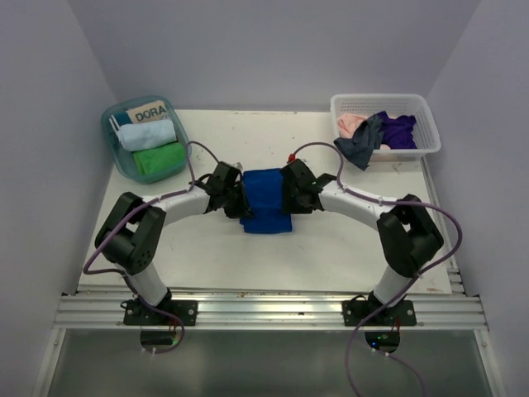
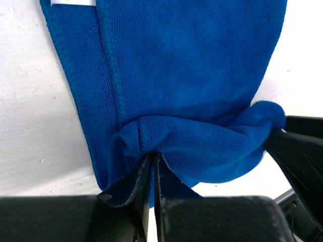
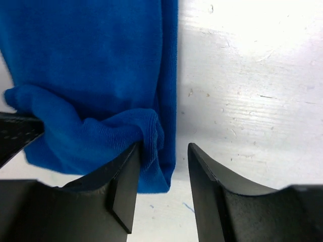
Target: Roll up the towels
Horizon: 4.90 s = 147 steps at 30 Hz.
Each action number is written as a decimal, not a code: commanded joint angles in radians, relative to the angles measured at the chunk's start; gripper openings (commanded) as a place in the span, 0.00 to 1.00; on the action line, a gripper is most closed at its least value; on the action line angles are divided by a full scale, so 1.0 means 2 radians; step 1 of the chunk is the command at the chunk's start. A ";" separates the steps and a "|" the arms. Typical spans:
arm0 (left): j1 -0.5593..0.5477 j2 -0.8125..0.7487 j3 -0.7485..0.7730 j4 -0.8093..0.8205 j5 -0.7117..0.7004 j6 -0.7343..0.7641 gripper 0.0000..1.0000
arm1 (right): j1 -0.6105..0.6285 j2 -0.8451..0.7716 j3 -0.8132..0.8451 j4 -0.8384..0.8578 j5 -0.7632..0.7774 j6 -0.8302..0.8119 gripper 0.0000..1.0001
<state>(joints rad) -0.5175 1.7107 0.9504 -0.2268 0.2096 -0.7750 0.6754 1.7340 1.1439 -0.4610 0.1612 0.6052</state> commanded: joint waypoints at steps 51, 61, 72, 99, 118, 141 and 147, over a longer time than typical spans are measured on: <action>0.008 0.050 0.072 -0.052 -0.014 0.051 0.08 | 0.093 -0.037 -0.075 0.030 -0.004 0.060 0.01; 0.008 0.055 0.083 -0.047 0.009 0.058 0.08 | 0.109 -0.113 -0.040 0.003 0.061 -0.041 0.17; 0.008 0.060 0.080 -0.043 0.018 0.057 0.08 | 0.207 -0.082 -0.004 0.023 0.060 -0.181 0.50; 0.028 0.034 0.095 -0.079 0.013 0.065 0.16 | 0.214 0.050 -0.066 0.092 0.082 -0.156 0.47; 0.078 -0.092 0.020 -0.077 0.065 0.054 0.73 | 0.161 -0.052 -0.093 0.151 -0.098 -0.167 0.00; 0.011 -0.042 -0.045 -0.018 0.046 0.015 0.58 | 0.103 -0.065 -0.128 0.178 -0.196 -0.148 0.00; 0.009 -0.045 -0.029 -0.051 0.025 0.020 0.61 | 0.103 -0.064 -0.128 0.173 -0.190 -0.150 0.00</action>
<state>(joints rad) -0.4934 1.6253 0.8558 -0.2943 0.3084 -0.7410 0.8841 1.6348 0.8917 -0.1257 -0.2092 0.3050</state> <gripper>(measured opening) 0.596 0.055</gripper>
